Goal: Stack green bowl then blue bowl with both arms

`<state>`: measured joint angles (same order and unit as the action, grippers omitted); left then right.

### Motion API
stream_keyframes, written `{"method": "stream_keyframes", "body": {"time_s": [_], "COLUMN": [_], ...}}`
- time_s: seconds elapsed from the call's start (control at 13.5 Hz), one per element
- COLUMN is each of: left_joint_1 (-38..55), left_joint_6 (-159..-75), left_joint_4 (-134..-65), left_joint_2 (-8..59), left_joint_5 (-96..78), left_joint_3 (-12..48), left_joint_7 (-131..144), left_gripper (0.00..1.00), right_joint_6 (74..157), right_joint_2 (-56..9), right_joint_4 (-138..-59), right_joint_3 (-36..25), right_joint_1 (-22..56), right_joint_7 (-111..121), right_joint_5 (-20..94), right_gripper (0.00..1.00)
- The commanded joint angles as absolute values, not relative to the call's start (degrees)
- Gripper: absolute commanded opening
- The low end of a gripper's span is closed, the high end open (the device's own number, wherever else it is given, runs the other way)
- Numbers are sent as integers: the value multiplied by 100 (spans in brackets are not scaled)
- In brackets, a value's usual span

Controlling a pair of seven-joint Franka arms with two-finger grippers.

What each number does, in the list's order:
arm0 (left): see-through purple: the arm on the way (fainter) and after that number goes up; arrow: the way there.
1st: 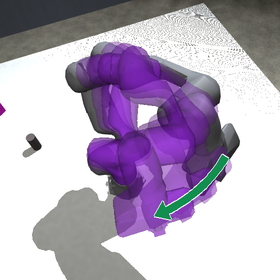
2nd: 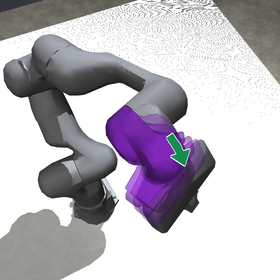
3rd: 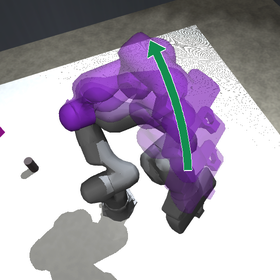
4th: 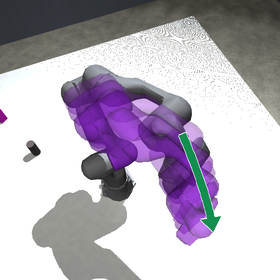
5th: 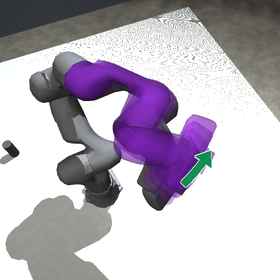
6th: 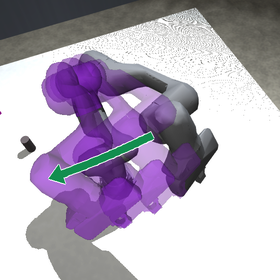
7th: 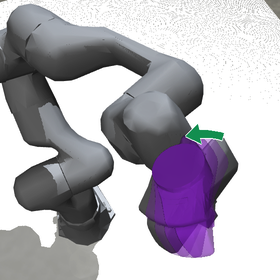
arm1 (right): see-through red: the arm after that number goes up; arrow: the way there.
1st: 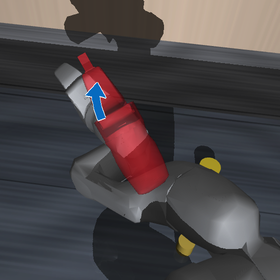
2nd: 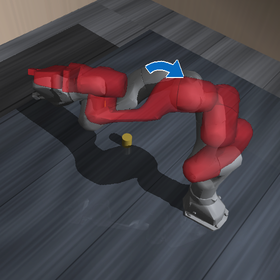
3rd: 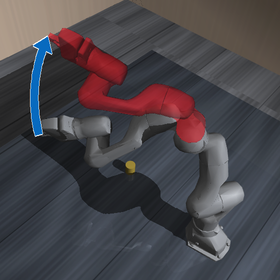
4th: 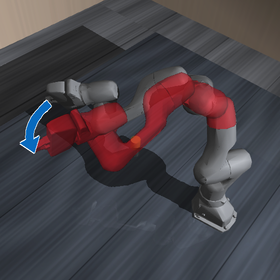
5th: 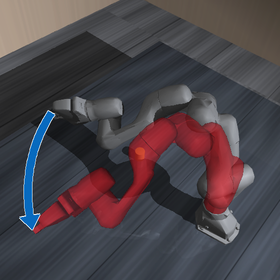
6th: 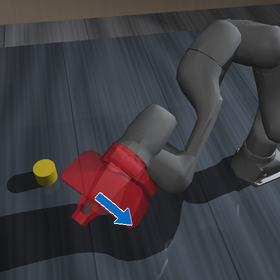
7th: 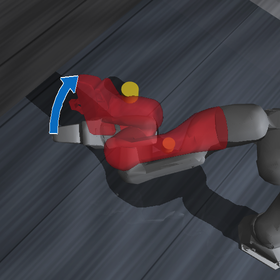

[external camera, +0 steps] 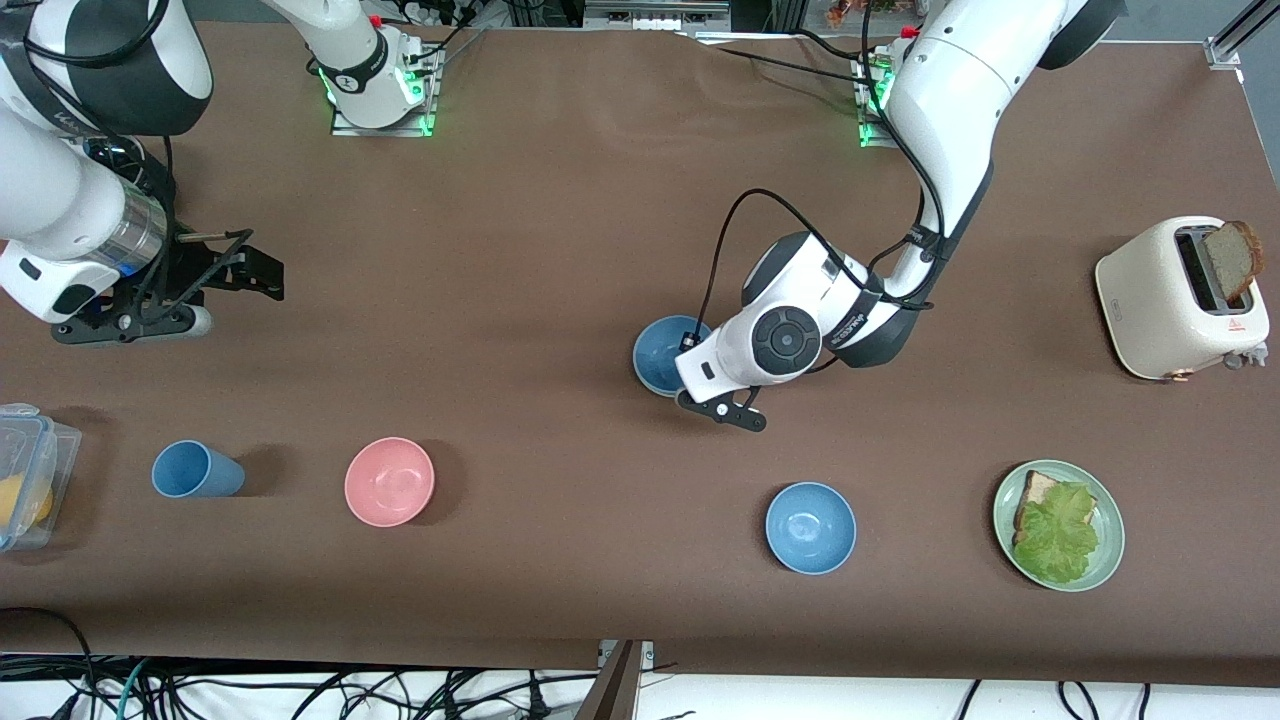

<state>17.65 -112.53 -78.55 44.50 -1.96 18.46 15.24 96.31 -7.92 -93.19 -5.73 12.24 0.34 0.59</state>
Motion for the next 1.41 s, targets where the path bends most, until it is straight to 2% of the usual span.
{"method": "stream_keyframes", "body": {"time_s": [0.0,0.15,0.59,0.81,1.11,1.33], "left_joint_1": [1758,1732,1574,1241,695,-111], "left_joint_6": [-11092,-10699,-9161,-8860,-8797,-9403], "left_joint_4": [-7717,-7699,-7664,-7786,-8856,-9858], "left_joint_2": [4299,3974,2718,1963,627,46], "left_joint_5": [-316,-238,297,440,290,-611], "left_joint_3": [1793,1662,511,396,360,360], "left_joint_7": [1494,1547,1477,881,738,206], "left_gripper": [100,100,100,100,100,100], "right_joint_6": [9527,9527,9527,9527,9536,9536], "right_joint_2": [-809,-809,-809,-809,-809,-800], "right_joint_4": [-9246,-9246,-9255,-9246,-9220,-9220], "right_joint_3": [-562,-562,-562,-562,-528,-519], "right_joint_1": [1195,1195,1195,1195,1230,1266], "right_joint_7": [123,132,132,132,62,96], "right_joint_5": [88,88,88,88,88,88], "right_gripper": [99,99,99,99,99,99]}}
